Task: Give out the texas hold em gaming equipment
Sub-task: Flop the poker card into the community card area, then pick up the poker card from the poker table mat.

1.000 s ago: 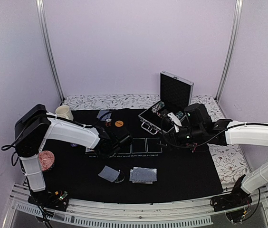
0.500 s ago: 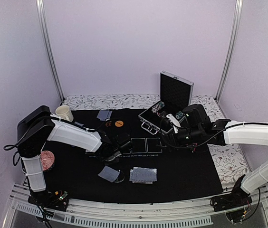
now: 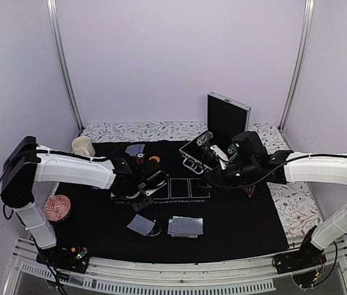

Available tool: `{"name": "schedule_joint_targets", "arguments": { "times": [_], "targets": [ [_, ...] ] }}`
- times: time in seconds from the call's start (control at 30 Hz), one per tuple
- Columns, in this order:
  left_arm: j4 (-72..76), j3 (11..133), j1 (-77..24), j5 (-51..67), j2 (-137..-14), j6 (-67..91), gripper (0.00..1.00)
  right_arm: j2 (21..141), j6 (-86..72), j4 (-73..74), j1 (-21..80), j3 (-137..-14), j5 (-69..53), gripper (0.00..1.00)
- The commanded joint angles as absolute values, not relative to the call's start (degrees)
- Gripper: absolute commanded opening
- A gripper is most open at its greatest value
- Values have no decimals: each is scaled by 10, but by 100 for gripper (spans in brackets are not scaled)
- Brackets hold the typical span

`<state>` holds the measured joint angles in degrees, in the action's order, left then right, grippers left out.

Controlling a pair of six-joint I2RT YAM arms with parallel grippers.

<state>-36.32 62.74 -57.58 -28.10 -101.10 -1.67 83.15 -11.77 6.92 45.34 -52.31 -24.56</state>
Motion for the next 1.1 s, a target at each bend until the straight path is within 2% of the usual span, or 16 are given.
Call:
{"name": "schedule_joint_targets", "arguments": {
  "times": [0.0,0.17,0.27,0.53,0.67,1.07],
  "targets": [
    [-377,613,-571,-151,-924,61,50,870,-130,68,467,-552,-273,60],
    [-338,555,-547,-32,-839,148,52,949,-143,55,507,-606,-294,57],
    [-336,512,-534,0,-815,197,52,1015,-148,63,532,-657,-311,54],
    [-289,378,-467,76,-751,319,40,1162,-163,113,560,-785,-381,45],
    [-223,319,-443,118,-718,343,39,1218,-159,143,564,-838,-409,42],
    [-116,244,-420,170,-729,359,35,1379,-140,206,576,-998,-473,38]
  ]
}}
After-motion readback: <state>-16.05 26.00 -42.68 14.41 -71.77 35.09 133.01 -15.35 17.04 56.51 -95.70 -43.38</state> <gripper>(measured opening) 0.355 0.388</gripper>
